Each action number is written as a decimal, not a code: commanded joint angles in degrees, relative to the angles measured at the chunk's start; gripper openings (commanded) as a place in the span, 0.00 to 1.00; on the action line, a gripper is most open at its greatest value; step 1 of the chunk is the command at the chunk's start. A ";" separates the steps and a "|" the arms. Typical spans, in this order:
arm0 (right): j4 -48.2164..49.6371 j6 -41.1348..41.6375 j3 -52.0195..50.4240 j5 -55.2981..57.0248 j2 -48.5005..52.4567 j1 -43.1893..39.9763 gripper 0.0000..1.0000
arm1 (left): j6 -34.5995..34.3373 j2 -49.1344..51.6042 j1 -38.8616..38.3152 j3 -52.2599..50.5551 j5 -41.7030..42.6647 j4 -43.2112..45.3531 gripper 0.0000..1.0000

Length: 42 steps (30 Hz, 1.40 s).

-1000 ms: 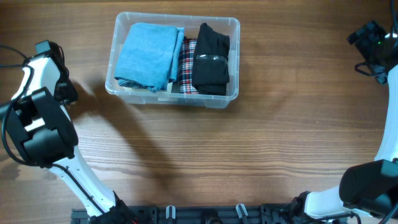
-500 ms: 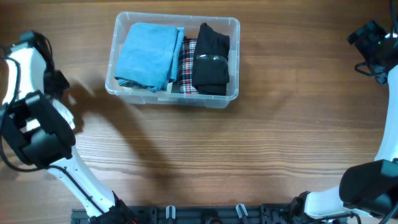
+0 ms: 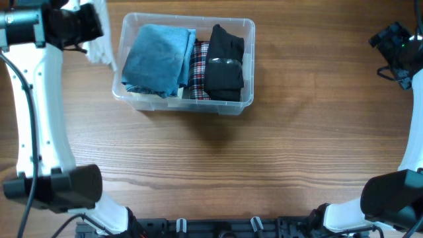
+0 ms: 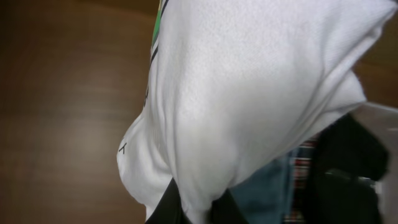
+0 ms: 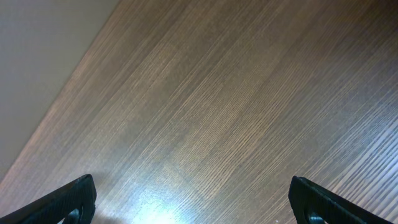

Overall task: Pack container
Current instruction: 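Grasp the white shirt and place it on top of the towel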

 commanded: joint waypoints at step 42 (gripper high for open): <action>0.00 1.01 -0.09 0.96 0.39 0.17 1.00 | -16.72 11.74 -18.18 1.88 -14.78 1.07 0.50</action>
